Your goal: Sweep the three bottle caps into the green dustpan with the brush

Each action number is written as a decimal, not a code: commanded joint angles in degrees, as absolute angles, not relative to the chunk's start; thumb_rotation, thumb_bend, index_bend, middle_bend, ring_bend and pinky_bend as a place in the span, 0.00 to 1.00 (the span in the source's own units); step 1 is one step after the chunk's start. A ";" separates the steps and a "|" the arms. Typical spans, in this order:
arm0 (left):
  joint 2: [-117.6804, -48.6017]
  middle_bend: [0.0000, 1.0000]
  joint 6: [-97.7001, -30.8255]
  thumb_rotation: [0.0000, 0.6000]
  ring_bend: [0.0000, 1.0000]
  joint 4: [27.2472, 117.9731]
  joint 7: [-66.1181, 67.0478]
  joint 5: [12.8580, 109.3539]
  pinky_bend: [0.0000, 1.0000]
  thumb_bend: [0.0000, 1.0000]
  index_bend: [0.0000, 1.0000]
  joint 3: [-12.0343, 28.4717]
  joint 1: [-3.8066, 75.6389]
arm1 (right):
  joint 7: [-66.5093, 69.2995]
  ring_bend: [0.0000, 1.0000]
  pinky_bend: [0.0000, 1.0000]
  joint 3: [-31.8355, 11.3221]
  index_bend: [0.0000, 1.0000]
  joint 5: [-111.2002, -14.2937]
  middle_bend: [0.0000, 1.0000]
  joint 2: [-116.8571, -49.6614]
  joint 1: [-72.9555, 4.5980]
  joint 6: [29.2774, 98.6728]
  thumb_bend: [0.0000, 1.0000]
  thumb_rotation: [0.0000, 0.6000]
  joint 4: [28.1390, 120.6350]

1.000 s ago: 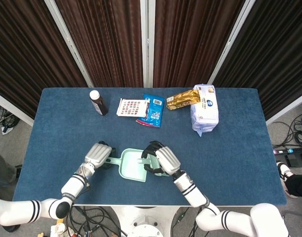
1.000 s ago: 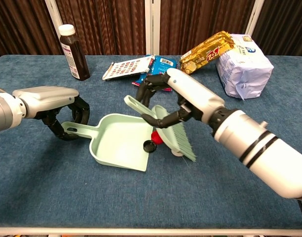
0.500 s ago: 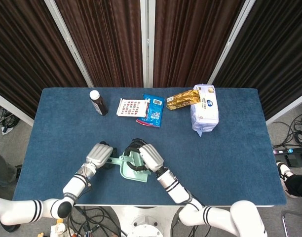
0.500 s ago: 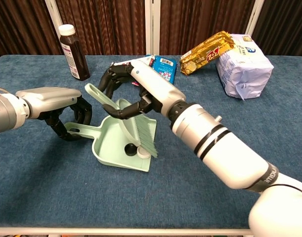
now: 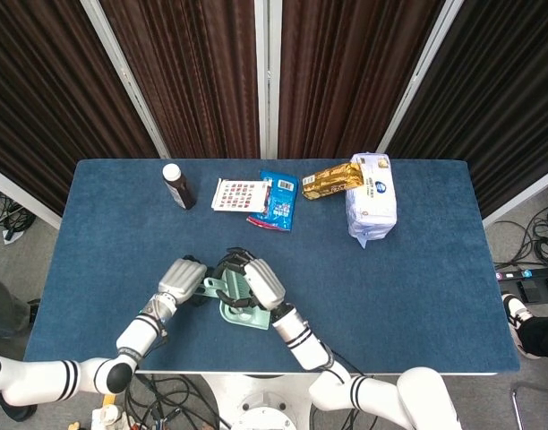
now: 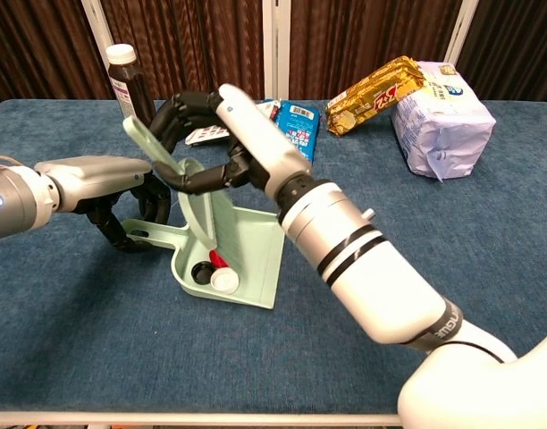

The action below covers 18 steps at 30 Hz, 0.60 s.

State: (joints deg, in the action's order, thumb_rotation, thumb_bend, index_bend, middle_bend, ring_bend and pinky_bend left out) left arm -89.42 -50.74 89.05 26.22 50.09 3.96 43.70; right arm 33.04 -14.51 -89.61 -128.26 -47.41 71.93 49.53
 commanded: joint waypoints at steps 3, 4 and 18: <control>-89.23 0.54 -51.18 1.00 0.35 89.14 25.76 49.91 0.22 0.38 0.59 4.09 43.57 | 31.35 0.31 0.18 -12.65 0.78 -91.08 0.67 -119.79 -44.61 74.12 0.65 1.00 55.90; -89.24 0.54 -51.51 1.00 0.35 89.15 25.57 50.06 0.22 0.38 0.59 4.10 43.40 | 30.60 0.31 0.18 -11.85 0.78 -91.28 0.67 -117.47 -43.96 73.79 0.65 1.00 57.49; -88.89 0.26 -52.27 1.00 0.20 88.70 23.69 51.21 0.22 0.35 0.27 4.23 42.45 | 9.99 0.28 0.17 -2.01 0.76 -86.36 0.65 -86.34 -41.97 52.61 0.64 1.00 75.63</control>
State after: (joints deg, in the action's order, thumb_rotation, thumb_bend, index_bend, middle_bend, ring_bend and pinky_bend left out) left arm -88.89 -52.07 88.67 23.78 51.17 4.14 42.49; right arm 15.29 -4.41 -88.36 -90.10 -41.79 57.55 72.05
